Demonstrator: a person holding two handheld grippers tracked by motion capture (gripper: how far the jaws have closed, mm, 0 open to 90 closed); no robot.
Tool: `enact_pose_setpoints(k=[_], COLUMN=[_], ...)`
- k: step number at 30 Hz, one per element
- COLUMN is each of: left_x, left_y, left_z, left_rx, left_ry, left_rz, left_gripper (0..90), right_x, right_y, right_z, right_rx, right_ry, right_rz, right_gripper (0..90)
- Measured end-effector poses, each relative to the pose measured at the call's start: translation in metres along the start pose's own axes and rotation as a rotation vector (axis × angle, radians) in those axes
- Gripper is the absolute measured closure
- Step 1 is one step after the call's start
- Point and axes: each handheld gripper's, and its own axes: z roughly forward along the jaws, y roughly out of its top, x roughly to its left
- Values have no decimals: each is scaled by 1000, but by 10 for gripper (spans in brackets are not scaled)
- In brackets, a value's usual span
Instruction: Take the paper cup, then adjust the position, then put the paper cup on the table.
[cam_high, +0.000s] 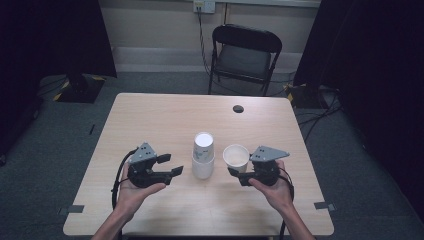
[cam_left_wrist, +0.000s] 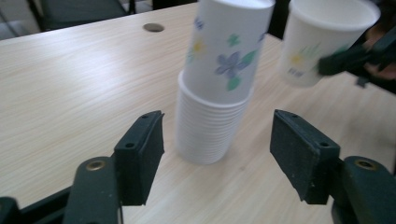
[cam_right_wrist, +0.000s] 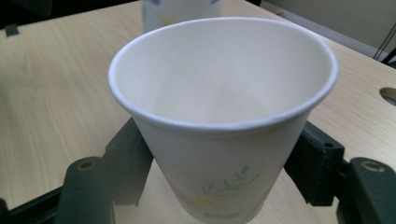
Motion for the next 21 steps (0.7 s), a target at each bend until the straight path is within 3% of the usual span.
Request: enact_pose_setpoints(k=[4, 7, 10, 17, 21], left_x=[8, 14, 17, 25, 33], left_y=[-7, -12, -18, -29, -39], left_z=[-4, -7, -11, -15, -19], left_rx=[17, 24, 32, 70, 88], left_ry=[50, 67, 110, 138, 146], left_rz=[-11, -21, -18, -18, -37], left_gripper=[324, 317, 318, 317, 306], right_x=[-12, -18, -24, -37, -46], right_y=[0, 2, 3, 1, -2], right_z=[-4, -4, -4, 4, 8], right_rx=[-18, -16, -9, -14, -14], right_ry=[-2, -14, -28, -66, -87], right_rz=[45, 57, 65, 99, 117], right_gripper=[312, 312, 312, 311, 311])
